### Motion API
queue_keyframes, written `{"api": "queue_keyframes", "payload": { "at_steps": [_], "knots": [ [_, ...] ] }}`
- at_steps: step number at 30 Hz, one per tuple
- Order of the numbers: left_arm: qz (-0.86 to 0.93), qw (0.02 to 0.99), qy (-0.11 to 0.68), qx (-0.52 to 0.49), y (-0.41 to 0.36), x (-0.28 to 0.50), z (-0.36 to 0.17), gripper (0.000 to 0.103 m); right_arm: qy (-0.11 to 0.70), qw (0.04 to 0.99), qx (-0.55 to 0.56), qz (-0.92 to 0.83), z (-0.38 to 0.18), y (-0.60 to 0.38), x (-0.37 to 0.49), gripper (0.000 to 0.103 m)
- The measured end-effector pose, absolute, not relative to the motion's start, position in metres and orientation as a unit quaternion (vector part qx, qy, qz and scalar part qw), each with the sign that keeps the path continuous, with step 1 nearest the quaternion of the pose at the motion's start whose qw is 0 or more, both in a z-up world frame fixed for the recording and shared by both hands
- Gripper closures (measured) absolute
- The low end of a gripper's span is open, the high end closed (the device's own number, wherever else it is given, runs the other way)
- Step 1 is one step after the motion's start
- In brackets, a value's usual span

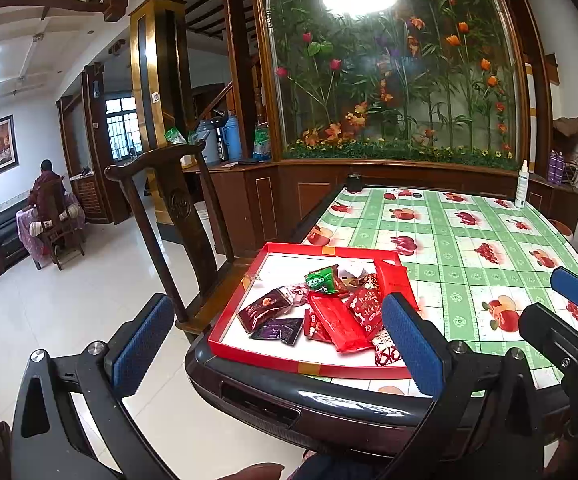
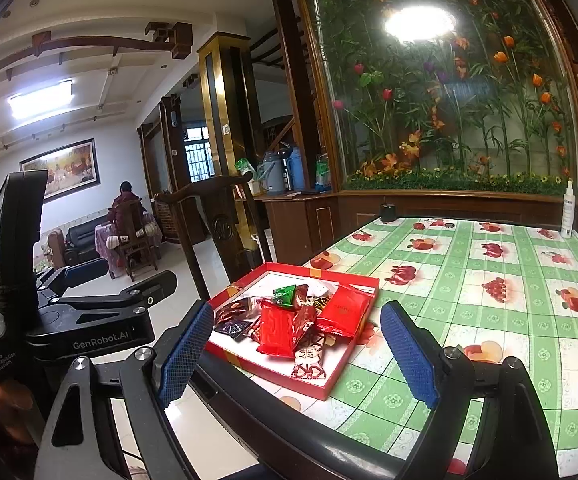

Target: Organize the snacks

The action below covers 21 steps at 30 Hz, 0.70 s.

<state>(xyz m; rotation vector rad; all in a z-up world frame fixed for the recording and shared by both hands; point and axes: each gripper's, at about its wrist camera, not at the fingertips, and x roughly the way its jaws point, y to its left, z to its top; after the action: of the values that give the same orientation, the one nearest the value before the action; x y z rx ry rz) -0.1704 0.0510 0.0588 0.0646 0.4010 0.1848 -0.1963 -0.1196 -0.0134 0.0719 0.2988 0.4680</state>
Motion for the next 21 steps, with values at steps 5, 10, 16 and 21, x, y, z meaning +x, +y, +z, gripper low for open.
{"api": "queue_keyframes", "payload": {
  "at_steps": [5, 10, 16, 21],
  "knots": [
    [0.091, 0.975, 0.201, 0.032, 0.0511, -0.1706, 0.0571, 0.0, 0.146, 0.961, 0.035, 0.233, -0.0156, -0.1214, -0.1974, 0.016],
    [0.09, 0.975, 0.202, 0.032, 0.0525, -0.1701, 0.0537, 0.0, 0.148, 0.96, 0.034, 0.234, -0.0157, -0.1217, -0.1975, 0.016],
    [0.092, 0.973, 0.209, 0.029, 0.0544, -0.1683, 0.0506, 0.0, 0.149, 0.96, 0.03, 0.236, -0.0171, -0.1234, -0.199, 0.016],
    [0.094, 0.972, 0.211, 0.031, 0.0546, -0.1669, 0.049, 0.0, 0.151, 0.959, 0.029, 0.238, -0.0167, -0.1229, -0.1981, 0.016]
  ]
}}
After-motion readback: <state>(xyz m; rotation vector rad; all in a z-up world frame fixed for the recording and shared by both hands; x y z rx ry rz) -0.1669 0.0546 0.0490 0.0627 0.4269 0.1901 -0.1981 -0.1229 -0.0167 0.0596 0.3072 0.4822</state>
